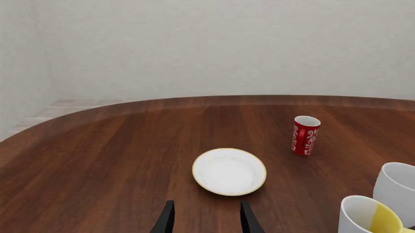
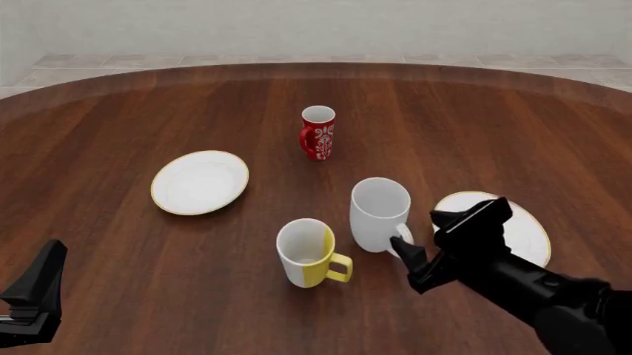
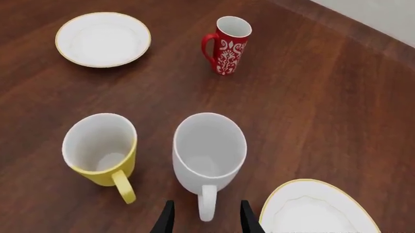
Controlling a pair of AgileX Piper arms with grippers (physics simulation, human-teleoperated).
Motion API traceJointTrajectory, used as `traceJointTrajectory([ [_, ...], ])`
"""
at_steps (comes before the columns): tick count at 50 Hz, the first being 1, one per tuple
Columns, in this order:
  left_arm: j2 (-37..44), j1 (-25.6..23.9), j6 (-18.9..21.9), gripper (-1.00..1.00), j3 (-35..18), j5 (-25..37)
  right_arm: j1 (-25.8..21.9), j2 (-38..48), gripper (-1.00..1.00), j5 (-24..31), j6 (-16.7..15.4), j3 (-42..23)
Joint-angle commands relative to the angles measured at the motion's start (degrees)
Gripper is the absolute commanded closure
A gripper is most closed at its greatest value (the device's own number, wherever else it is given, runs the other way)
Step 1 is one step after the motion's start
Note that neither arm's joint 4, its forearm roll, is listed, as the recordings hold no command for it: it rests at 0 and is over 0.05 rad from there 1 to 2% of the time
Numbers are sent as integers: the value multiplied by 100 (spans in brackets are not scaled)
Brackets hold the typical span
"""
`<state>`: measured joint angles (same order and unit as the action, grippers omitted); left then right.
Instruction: Put the white mug on the left plate.
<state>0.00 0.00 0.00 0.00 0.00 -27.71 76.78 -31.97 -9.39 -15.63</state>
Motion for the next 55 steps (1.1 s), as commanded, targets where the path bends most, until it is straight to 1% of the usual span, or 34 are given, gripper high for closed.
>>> traceJointTrajectory([
  [1,0,0,0,-100,0,0,22,164,-100,-150,19,37],
  [10,0,0,0,-100,0,0,8,341,-100,-257,19,-1],
  [15,0,0,0,-100,0,0,11,343,-100,-230,32,-16],
  [35,0,0,0,-100,0,0,29,656,-100,-505,11,9],
  [55,0,0,0,-100,0,0,40,790,-100,-564,10,-27],
])
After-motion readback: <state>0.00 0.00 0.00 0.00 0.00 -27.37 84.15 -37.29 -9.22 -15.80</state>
